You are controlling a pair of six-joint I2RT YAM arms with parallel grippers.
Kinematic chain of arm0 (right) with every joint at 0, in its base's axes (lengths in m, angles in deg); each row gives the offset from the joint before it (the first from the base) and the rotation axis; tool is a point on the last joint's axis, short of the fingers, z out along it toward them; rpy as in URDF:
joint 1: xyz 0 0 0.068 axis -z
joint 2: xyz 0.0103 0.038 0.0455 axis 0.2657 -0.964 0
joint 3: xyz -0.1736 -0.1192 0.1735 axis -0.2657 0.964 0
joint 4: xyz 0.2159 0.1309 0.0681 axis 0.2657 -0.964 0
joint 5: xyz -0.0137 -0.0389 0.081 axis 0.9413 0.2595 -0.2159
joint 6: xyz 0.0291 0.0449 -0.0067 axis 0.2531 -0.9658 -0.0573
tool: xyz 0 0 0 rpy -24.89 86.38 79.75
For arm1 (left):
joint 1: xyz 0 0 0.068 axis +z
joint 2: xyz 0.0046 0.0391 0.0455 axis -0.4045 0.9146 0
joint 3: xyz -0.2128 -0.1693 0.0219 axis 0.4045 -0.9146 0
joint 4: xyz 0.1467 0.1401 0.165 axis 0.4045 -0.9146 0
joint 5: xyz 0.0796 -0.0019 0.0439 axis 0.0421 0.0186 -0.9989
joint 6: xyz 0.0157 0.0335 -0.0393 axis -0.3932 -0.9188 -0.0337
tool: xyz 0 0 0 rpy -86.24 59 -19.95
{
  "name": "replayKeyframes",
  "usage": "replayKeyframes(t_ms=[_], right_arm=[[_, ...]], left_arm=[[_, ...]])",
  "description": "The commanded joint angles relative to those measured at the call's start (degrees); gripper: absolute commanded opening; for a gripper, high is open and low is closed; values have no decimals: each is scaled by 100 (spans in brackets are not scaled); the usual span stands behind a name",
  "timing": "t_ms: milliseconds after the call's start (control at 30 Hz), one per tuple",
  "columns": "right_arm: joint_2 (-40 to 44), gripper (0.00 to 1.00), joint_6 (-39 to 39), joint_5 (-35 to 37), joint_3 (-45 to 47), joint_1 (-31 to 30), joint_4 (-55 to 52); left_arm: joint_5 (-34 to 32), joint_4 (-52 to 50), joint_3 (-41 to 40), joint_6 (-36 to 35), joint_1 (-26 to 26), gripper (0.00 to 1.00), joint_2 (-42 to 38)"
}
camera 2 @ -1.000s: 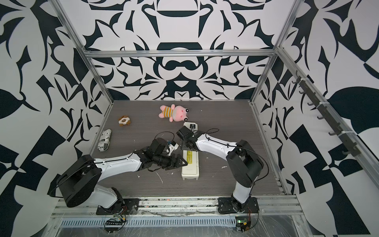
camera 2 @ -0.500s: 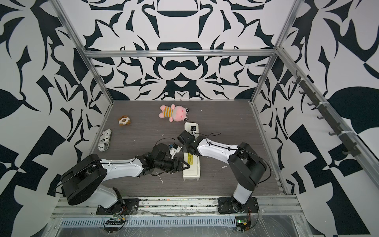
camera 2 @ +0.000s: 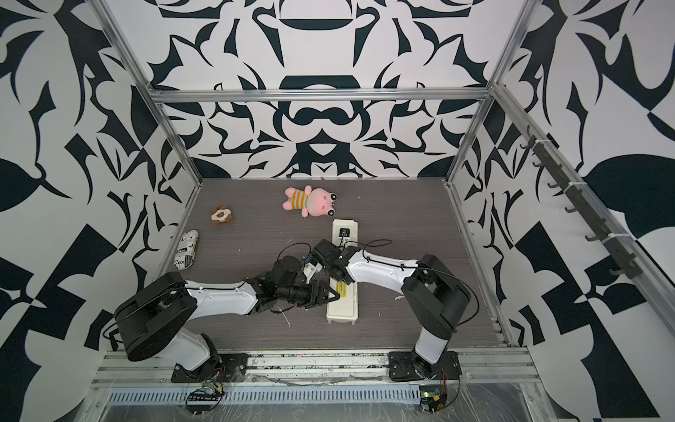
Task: Put plastic wrap rolls into dispensers
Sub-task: Close the lid on the plastic wrap cutting box.
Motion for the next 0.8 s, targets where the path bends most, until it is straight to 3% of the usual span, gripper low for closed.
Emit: replayKeyframes(t_ms=[0, 167, 300, 533, 767], right_arm=[[-567, 93, -162, 115, -342, -155, -676], [-640, 96, 74, -313, -225, -112, -326], [-239, 99, 409, -667, -171, -103, -3], [718, 100, 731, -1953, 231, 271, 642], [1514, 100, 893, -2782, 590, 864, 1053]], left_arm=[[-432, -1044, -531, -20, -86, 58, 615], [-401, -1035, -595, -33, -77, 57, 788], [-414, -1548, -378, -197, -77, 59, 685], [-694, -2942, 420, -719, -77, 69, -58], [-721, -3685, 1012, -1044, 128, 82, -476]])
